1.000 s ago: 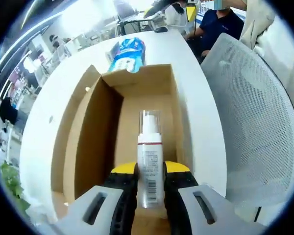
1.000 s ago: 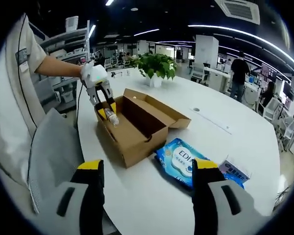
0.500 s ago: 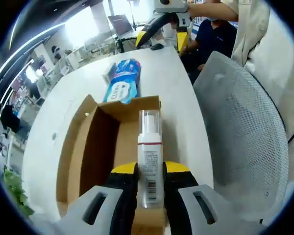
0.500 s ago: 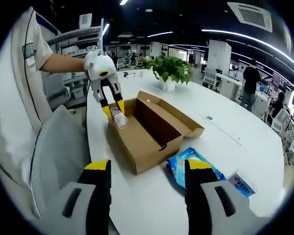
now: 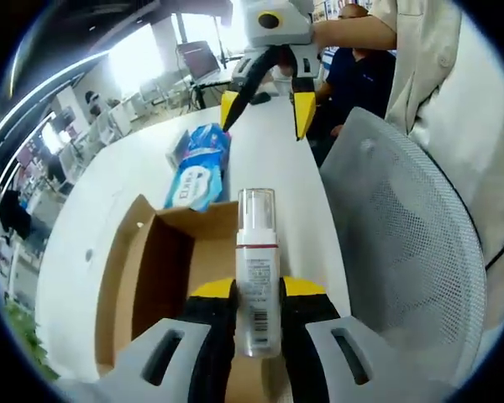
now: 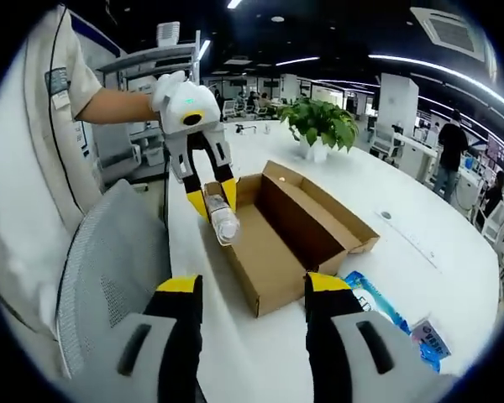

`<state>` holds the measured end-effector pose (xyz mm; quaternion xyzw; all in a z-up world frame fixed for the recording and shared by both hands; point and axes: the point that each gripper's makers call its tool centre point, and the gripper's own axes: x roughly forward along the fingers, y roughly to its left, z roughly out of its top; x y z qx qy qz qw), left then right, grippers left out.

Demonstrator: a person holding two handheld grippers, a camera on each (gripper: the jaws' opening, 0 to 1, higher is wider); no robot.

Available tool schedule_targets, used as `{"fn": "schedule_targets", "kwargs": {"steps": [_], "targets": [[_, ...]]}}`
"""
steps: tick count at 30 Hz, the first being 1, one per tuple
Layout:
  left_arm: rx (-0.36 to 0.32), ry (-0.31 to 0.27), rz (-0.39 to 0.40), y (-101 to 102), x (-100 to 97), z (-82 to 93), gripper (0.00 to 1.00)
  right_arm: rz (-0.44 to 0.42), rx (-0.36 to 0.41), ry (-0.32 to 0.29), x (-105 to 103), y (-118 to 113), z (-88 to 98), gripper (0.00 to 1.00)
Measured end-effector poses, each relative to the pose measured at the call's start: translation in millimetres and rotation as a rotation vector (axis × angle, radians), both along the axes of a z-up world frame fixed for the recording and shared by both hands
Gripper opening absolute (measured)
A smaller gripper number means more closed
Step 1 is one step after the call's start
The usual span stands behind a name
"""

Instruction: Operate the shoe box by opening the lid, removing the specified soft item, and placing it in the target area until the item is outside and the box remains undamaged.

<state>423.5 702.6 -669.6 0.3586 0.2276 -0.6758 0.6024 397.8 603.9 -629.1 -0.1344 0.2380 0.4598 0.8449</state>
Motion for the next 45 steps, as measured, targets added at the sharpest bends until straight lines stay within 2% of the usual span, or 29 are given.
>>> {"fn": "schedule_targets", "kwargs": {"steps": [9, 29, 40, 45], "targets": [[-0.049, 0.026, -0.038, -19.2, -15.3, 5.7, 0.17, 0.075, -0.001, -0.002, -4.7, 22.0, -0.6, 0.35], [-0.11, 0.046, -0.081, -39.7, -36.3, 13.2, 0.17, 0.163, -0.014, -0.007, -17.9, 41.2, -4.0, 0.18], [-0.097, 0.058, -0.09, -41.1, -41.4, 6.3, 0.17, 0.2, -0.04, -0.021, -24.2, 43.4, -6.3, 0.17], [-0.106, 0.066, -0.078, -42.2, -41.7, 4.3, 0.18, 0.199, -0.044, -0.003, -23.9, 43.6, -6.0, 0.16]]}}
